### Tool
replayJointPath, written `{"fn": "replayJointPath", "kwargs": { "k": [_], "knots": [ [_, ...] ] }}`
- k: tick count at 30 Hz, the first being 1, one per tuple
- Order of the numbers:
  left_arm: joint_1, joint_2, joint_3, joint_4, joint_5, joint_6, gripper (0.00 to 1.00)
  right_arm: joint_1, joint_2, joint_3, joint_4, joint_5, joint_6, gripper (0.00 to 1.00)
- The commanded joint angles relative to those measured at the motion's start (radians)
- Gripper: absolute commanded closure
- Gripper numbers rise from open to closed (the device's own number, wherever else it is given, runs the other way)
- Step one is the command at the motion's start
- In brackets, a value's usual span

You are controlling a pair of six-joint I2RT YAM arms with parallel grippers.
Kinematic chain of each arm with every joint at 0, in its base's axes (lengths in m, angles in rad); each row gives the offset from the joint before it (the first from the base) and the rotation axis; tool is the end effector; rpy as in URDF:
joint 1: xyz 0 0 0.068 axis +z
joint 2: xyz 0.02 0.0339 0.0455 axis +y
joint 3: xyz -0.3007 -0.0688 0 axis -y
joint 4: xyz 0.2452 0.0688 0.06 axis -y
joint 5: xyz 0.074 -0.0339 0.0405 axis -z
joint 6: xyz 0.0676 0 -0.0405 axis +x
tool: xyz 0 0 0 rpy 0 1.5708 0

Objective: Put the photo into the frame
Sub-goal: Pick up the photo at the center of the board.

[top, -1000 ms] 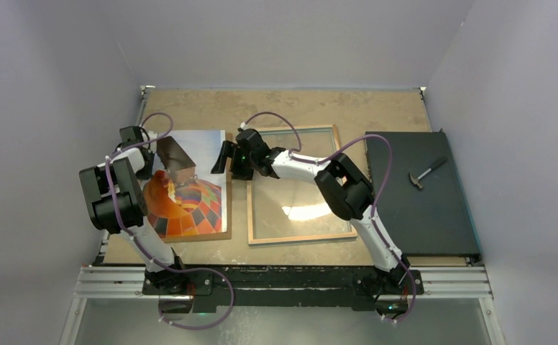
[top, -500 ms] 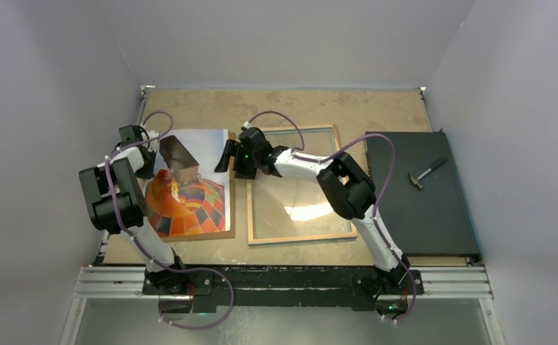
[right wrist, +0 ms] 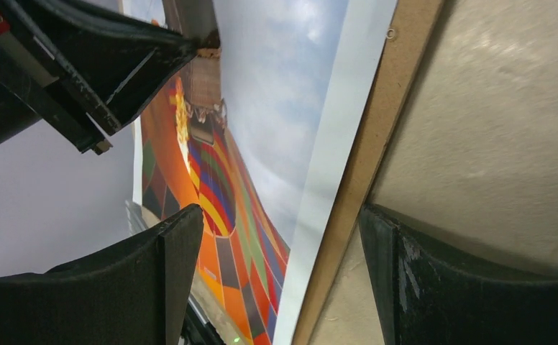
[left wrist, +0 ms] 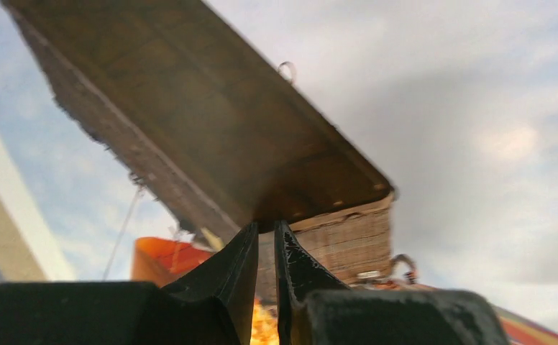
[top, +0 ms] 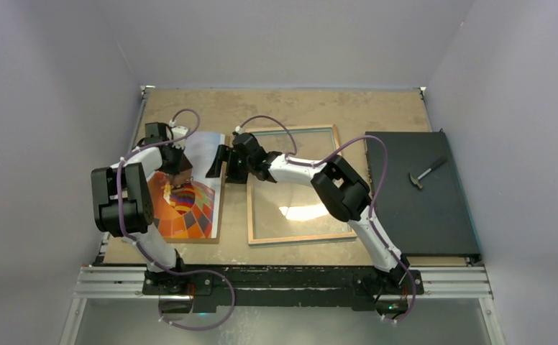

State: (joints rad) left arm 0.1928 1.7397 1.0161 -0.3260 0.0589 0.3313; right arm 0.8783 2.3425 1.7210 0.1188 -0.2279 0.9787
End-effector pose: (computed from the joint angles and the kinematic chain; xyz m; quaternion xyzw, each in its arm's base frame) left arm 0.3585 0.0659 0.1698 0.0744 0.9630 0.0392 0.2561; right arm 0.3627 0.4612 0.1677 -0.0149 0.8570 0.4636 0.2246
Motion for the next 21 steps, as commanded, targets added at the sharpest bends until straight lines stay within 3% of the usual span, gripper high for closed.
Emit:
{"fn": "replayJointPath", "kwargs": {
  "k": [1,13,21],
  "knots": [
    [-0.023,0.032,-0.045,-0.074,0.080,-0.056,0.87,0.044,0.055,-0.019,-0.059,-0.043,0.011,0.18],
    [-0.023,0.041,-0.056,-0.085,0.092,-0.044,0.89,0.042,-0.011,-0.074,0.020,-0.057,0.014,0.18],
    [-0.023,0.038,-0.054,-0.091,0.080,-0.030,0.89,0.045,-0.055,-0.058,-0.116,0.066,-0.059,0.18]
  ]
}}
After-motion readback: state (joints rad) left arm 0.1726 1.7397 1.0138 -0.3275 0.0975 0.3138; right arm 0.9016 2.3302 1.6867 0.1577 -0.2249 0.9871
